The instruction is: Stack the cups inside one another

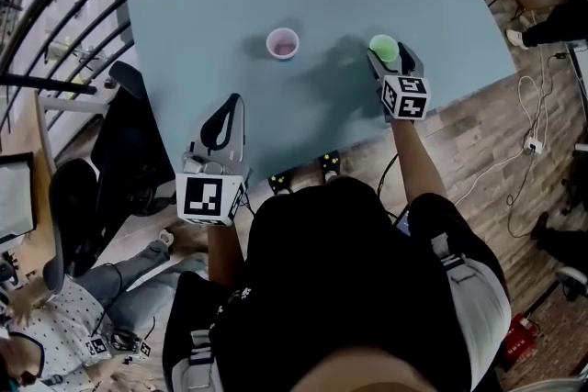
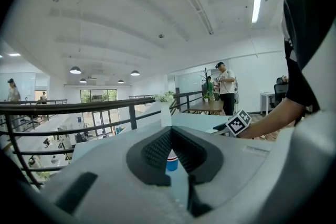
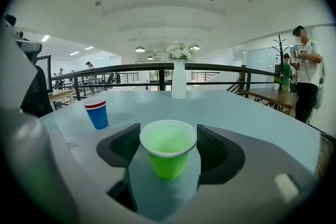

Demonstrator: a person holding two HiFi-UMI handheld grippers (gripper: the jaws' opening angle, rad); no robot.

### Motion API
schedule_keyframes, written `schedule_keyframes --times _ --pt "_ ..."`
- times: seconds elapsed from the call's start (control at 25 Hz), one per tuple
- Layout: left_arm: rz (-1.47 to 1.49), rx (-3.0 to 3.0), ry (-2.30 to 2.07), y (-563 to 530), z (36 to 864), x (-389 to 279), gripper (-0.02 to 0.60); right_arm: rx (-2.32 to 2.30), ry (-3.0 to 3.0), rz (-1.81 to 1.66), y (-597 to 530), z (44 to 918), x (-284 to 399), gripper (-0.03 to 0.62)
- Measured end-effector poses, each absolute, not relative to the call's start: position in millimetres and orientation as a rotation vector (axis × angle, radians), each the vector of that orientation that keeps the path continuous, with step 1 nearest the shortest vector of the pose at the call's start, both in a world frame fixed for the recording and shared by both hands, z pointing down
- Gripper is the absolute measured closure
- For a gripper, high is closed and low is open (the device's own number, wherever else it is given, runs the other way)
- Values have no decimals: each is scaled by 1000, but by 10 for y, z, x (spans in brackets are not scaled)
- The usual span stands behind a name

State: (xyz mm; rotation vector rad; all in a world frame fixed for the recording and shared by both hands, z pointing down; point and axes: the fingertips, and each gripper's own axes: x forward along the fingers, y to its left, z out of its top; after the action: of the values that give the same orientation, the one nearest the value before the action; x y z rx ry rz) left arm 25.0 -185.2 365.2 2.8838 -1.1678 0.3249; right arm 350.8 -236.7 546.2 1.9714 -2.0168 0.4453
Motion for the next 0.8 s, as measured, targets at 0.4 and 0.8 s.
schedule_keyframes --times 0.4,0.8 --pt "291 2842 -1254 -1771 3628 26 597 1885 -2231 369 -2575 4971 2914 253" --pt "253 2773 -1361 -1735 3635 -336 597 1733 -2440 287 -2824 4538 2153 253"
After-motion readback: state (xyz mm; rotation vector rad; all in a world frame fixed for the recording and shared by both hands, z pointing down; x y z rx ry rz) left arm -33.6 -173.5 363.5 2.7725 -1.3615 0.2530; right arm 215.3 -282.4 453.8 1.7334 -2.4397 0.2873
